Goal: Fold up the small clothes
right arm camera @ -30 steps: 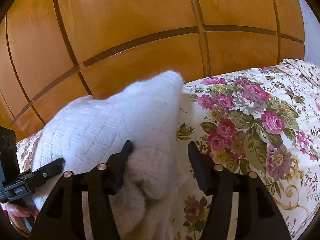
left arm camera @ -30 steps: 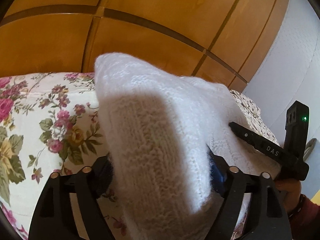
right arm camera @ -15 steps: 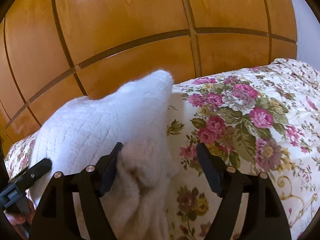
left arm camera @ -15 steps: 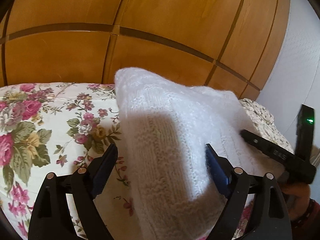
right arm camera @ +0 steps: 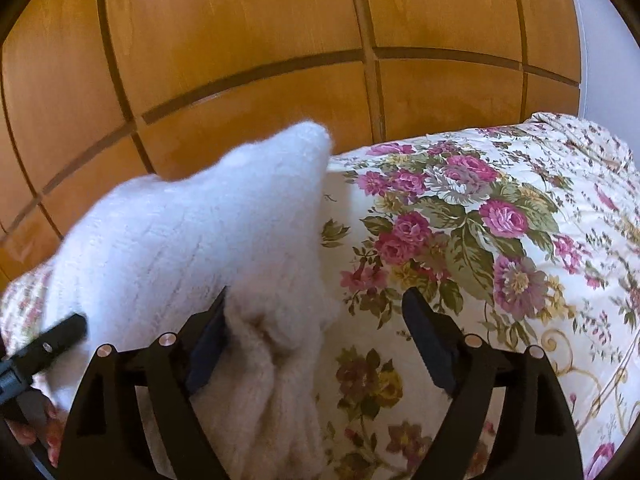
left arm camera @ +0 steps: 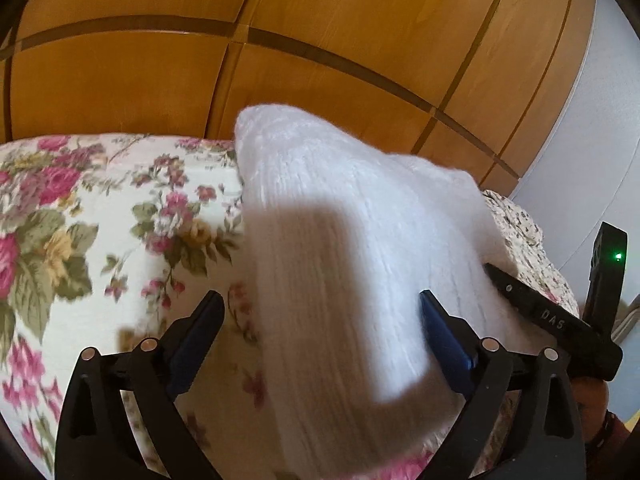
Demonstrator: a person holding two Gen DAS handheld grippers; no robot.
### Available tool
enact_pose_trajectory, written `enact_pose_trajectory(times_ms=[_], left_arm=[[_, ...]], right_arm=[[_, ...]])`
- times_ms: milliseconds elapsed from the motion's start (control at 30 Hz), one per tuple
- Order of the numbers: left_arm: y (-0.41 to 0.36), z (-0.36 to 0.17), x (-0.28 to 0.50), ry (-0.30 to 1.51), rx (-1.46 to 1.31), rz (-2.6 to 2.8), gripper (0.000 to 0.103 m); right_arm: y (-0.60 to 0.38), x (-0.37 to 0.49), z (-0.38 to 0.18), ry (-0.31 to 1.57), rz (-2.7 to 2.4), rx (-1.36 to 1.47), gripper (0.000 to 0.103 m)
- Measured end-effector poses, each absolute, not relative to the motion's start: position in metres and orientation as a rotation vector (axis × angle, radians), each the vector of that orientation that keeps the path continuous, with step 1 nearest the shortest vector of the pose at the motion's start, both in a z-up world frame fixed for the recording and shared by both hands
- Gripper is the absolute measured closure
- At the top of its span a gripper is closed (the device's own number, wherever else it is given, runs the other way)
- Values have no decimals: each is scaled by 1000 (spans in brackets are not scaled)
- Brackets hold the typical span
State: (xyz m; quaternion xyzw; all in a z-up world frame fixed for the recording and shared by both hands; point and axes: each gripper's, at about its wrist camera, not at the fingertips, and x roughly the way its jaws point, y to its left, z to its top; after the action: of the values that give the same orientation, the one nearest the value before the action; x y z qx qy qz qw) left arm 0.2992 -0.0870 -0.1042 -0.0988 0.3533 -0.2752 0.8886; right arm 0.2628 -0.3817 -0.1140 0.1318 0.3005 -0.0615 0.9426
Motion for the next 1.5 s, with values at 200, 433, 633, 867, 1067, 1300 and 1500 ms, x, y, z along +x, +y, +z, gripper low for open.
enact_pose_trajectory(times_ms=[200,433,633,867,1067,1300,1500], left_arm=[[-96,-112,296,790,-143,-500,5],[-99,-101,272,735,-71,-426,3],[-91,-89,231,673,-60,-365,3],[-92,-82,189,652,18,-258,3],[-90,-65,152,564,53,-204,3],[-88,-52,131,557,86,-167,3],[-85,-44,116,545,70,-158,3]], right_arm=[[-377,256,-125,684,-165,255,21],[-383,243,-123,646,-193,287,12],[-380,196,-108,561,-199,358,2],[-352,153,-99,553,-203,255,2],[-336,117,-89,522,-219,213,2],[-322,85,-80,479,-260,183,2],[-310,77,-78,482,-247,141,2]])
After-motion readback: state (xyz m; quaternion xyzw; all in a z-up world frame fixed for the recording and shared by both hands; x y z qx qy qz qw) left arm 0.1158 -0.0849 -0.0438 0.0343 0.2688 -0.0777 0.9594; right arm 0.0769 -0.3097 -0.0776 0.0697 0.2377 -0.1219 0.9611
